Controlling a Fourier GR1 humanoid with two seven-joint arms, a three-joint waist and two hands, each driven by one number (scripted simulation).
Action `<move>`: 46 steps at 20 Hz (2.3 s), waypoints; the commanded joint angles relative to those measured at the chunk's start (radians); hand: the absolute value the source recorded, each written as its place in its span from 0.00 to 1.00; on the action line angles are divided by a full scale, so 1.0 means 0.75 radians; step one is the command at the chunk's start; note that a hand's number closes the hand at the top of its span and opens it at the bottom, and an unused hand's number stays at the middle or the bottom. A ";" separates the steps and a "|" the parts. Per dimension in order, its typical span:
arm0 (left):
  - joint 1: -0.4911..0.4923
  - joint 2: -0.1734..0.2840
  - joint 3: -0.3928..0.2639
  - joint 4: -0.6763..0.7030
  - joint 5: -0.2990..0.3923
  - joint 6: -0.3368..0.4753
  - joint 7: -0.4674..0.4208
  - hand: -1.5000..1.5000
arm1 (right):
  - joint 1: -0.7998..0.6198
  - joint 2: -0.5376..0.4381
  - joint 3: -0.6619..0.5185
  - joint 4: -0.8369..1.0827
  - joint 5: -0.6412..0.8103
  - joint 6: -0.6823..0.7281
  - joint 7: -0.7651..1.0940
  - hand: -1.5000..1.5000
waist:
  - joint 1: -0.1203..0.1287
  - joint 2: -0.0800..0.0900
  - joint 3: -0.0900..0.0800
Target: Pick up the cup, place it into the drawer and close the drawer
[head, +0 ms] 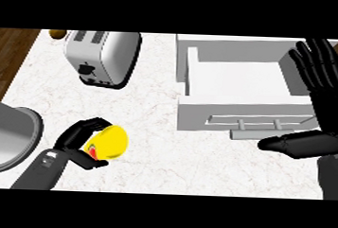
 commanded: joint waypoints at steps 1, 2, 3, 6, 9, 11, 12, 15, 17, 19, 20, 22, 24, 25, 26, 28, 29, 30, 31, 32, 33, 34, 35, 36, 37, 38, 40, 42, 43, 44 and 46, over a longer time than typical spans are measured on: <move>0.033 -0.041 0.007 -0.043 0.002 -0.017 -0.329 1.00 | -0.002 -0.029 -0.032 -0.023 -0.025 0.004 0.048 0.00 | 0.008 -0.005 -0.005; -0.021 0.005 0.038 -0.027 0.017 0.007 -0.324 1.00 | 0.006 -0.001 -0.007 -0.008 -0.008 0.000 0.010 0.00 | 0.001 0.002 -0.006; 0.015 -0.033 0.018 -0.056 -0.012 0.116 -0.377 1.00 | 0.005 -0.029 -0.040 0.015 -0.028 0.025 -0.006 0.00 | 0.008 0.001 -0.005; -0.010 -0.039 0.068 -0.039 0.077 -0.062 -0.392 1.00 | -0.032 -0.019 -0.043 0.014 -0.026 -0.007 0.027 0.00 | 0.012 0.000 -0.005; -0.077 -0.053 0.127 -0.053 0.171 -0.104 -0.312 1.00 | -0.022 -0.008 -0.025 0.025 -0.004 -0.007 0.003 0.00 | 0.016 0.000 -0.004; -0.033 -0.129 0.236 -0.061 0.261 0.126 -0.288 1.00 | -0.010 0.010 -0.019 -0.017 -0.005 -0.033 0.035 0.00 | 0.027 -0.010 -0.003; -0.040 -0.131 0.310 -0.072 0.313 0.245 -0.277 1.00 | -0.041 -0.031 -0.067 0.058 -0.017 -0.009 0.007 0.00 | 0.045 -0.003 -0.002; -0.051 -0.205 0.434 -0.091 0.404 0.481 -0.245 1.00 | 0.002 -0.012 -0.035 -0.011 0.005 -0.023 0.026 0.00 | 0.039 -0.014 0.000; -0.104 -0.206 0.427 -0.103 0.396 0.471 -0.229 1.00 | 0.029 -0.029 -0.046 -0.040 -0.021 0.002 0.043 0.00 | 0.031 -0.015 0.001; -0.077 -0.207 0.379 -0.230 0.381 0.433 -0.172 1.00 | 0.046 0.003 -0.010 -0.040 0.032 -0.033 0.045 0.00 | 0.054 -0.022 0.003; -0.163 -0.237 0.357 -0.226 0.346 0.529 -0.118 1.00 | 0.099 -0.026 -0.051 -0.013 -0.017 0.043 -0.046 0.00 | 0.043 -0.020 0.004; -0.225 -0.256 0.357 -0.253 0.352 0.552 -0.069 1.00 | -0.010 -0.018 -0.031 0.042 0.038 -0.012 -0.009 0.00 | 0.048 -0.018 0.003; -0.286 -0.276 0.336 -0.394 0.371 0.584 0.108 1.00 | 0.099 -0.015 -0.063 0.012 -0.010 0.022 -0.043 0.00 | 0.055 -0.027 0.005; -0.296 -0.271 0.322 -0.462 0.377 0.577 0.165 1.00 | 0.064 -0.009 -0.056 -0.031 -0.002 -0.014 0.017 0.00 | 0.061 -0.030 0.005; -0.266 -0.331 0.282 -0.548 0.364 0.620 0.211 1.00 | 0.036 -0.023 -0.054 0.001 0.044 -0.025 -0.001 0.00 | 0.071 -0.031 0.005; -0.320 -0.369 0.244 -0.607 0.348 0.659 0.298 1.00 | 0.028 -0.010 -0.049 0.019 0.025 -0.014 -0.015 0.00 | 0.064 -0.027 0.005; -0.385 -0.318 0.246 -0.603 0.358 0.610 0.379 1.00 | 0.026 -0.021 -0.060 0.066 0.031 0.001 -0.050 0.00 | 0.061 -0.024 0.004; -0.358 -0.375 0.213 -0.636 0.358 0.668 0.366 1.00 | 0.048 0.020 -0.028 -0.001 0.049 -0.036 -0.034 0.00 | 0.053 -0.024 0.004; -0.416 -0.376 0.176 -0.687 0.359 0.712 0.452 1.00 | 0.092 0.042 0.010 0.043 0.098 -0.031 -0.084 0.00 | 0.058 -0.027 0.005; -0.473 -0.351 0.230 -0.706 0.370 0.715 0.537 1.00 | 0.007 -0.022 -0.057 0.026 0.020 -0.007 -0.002 0.00 | 0.056 -0.025 0.004; -0.447 -0.361 0.190 -0.813 0.362 0.722 0.624 1.00 | 0.090 0.025 0.000 -0.019 0.068 -0.024 -0.030 0.00 | 0.063 -0.030 0.004; -0.601 -0.375 0.219 -0.670 0.350 0.782 0.651 1.00 | 0.072 -0.029 -0.084 0.011 -0.006 0.021 -0.048 0.00 | 0.036 -0.021 0.004; -0.585 -0.378 0.131 -0.755 0.387 0.860 0.698 1.00 | 0.056 -0.037 -0.092 0.030 -0.018 0.025 -0.022 0.00 | 0.042 -0.025 0.004; -0.596 -0.378 0.084 -0.782 0.382 0.881 0.739 1.00 | 0.052 -0.008 -0.043 -0.069 0.020 -0.027 0.054 0.00 | 0.039 -0.027 0.003; -0.630 -0.378 0.128 -0.715 0.345 0.885 0.690 1.00 | 0.094 -0.003 -0.040 -0.028 0.027 0.011 -0.044 0.00 | 0.037 -0.019 0.003; -0.678 -0.378 0.062 -0.754 0.381 0.922 0.782 1.00 | 0.056 0.017 -0.028 0.086 0.095 -0.021 -0.114 0.00 | 0.043 -0.019 0.004; -0.833 -0.379 0.095 -0.660 0.378 0.988 0.832 1.00 | 0.057 -0.055 -0.116 0.054 -0.020 0.049 -0.076 0.00 | 0.024 -0.016 0.004; -0.962 -0.379 0.113 -0.546 0.362 1.056 0.885 1.00 | 0.021 -0.040 -0.087 0.017 -0.007 0.018 -0.012 0.00 | 0.016 -0.013 0.004; -0.959 -0.379 0.040 -0.445 0.416 1.096 0.832 1.00 | 0.023 -0.011 -0.044 0.015 0.041 -0.008 -0.013 0.00 | 0.000 -0.009 0.004; -1.027 -0.379 0.044 -0.431 0.412 1.086 0.914 1.00 | -0.020 -0.024 -0.067 0.115 0.029 0.017 -0.078 0.00 | 0.009 -0.007 0.004; -1.032 -0.379 -0.034 -0.321 0.467 1.166 0.873 1.00 | 0.008 -0.061 -0.088 0.020 -0.017 0.047 -0.014 0.00 | -0.023 -0.006 0.004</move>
